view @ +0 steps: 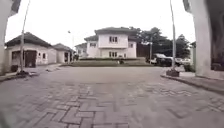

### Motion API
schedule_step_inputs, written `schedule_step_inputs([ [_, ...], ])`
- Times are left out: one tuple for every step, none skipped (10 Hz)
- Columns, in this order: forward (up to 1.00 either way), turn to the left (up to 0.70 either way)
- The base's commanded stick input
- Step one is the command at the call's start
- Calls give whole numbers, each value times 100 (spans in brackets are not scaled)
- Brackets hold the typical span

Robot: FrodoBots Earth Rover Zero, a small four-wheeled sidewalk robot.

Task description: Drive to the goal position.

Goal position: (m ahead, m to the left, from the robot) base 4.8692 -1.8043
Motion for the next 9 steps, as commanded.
schedule_step_inputs([
  [70, 0],
  [70, 0],
  [70, 0],
  [70, 0],
  [70, 0],
  [70, 0],
  [70, 0],
  [70, 0],
  [70, 0],
])
